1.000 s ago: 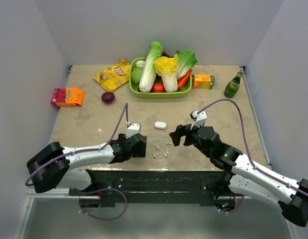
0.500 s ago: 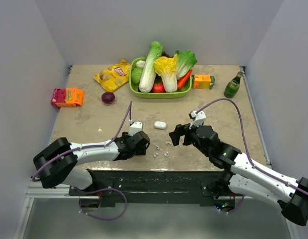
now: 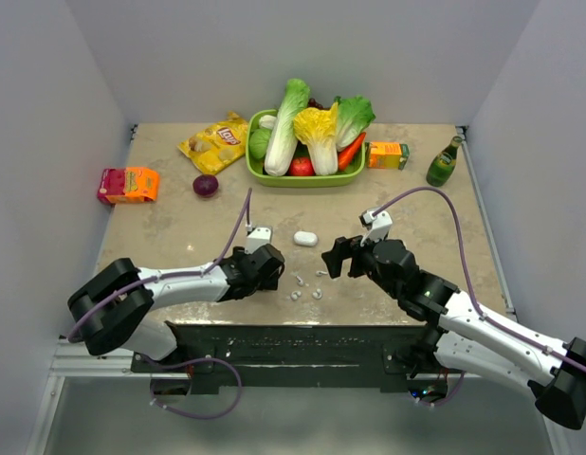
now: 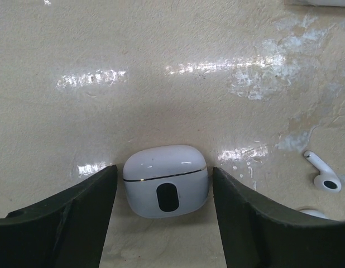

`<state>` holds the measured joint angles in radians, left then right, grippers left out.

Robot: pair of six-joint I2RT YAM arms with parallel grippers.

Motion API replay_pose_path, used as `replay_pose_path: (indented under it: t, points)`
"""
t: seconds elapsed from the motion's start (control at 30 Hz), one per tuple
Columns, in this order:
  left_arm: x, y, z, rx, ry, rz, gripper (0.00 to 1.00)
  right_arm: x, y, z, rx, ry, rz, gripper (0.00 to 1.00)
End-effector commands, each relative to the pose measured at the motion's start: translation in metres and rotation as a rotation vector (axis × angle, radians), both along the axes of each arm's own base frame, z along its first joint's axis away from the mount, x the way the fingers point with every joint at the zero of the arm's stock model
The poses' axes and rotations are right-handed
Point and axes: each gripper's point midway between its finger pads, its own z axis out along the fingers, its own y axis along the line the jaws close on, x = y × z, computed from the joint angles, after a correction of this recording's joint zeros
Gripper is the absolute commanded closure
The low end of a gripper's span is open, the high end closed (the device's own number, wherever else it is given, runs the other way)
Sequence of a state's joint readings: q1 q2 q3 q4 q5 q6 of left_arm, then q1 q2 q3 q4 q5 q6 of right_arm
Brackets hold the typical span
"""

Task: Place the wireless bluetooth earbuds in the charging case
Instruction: Pick up the charging case at the center of the board.

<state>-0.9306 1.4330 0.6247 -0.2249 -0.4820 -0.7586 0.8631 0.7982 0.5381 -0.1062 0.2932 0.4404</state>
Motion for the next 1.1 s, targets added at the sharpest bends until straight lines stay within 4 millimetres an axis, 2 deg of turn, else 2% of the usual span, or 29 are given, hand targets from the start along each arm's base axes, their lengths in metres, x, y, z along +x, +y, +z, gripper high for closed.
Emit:
replay_pose_path:
  t: [0.0,0.23,0.43,1.07]
  points:
    - [-0.016,0.006,-0.020,0.050,0.100,-0.031,0.25,0.003,0.002,0.018,0.032,-0.037,-0.001,0.04]
    - [-0.024,0.010,-0.020,0.054,0.113,0.006,0.23,0.003,0.001,0.017,0.030,-0.037,-0.004,0.04]
    - [-0.033,0.017,-0.028,0.062,0.144,0.071,0.24,0.002,0.002,0.017,0.033,-0.037,0.000,0.04]
    - [-0.048,0.011,-0.030,0.060,0.178,0.099,0.31,0.002,0.001,0.017,0.034,-0.044,0.000,0.04]
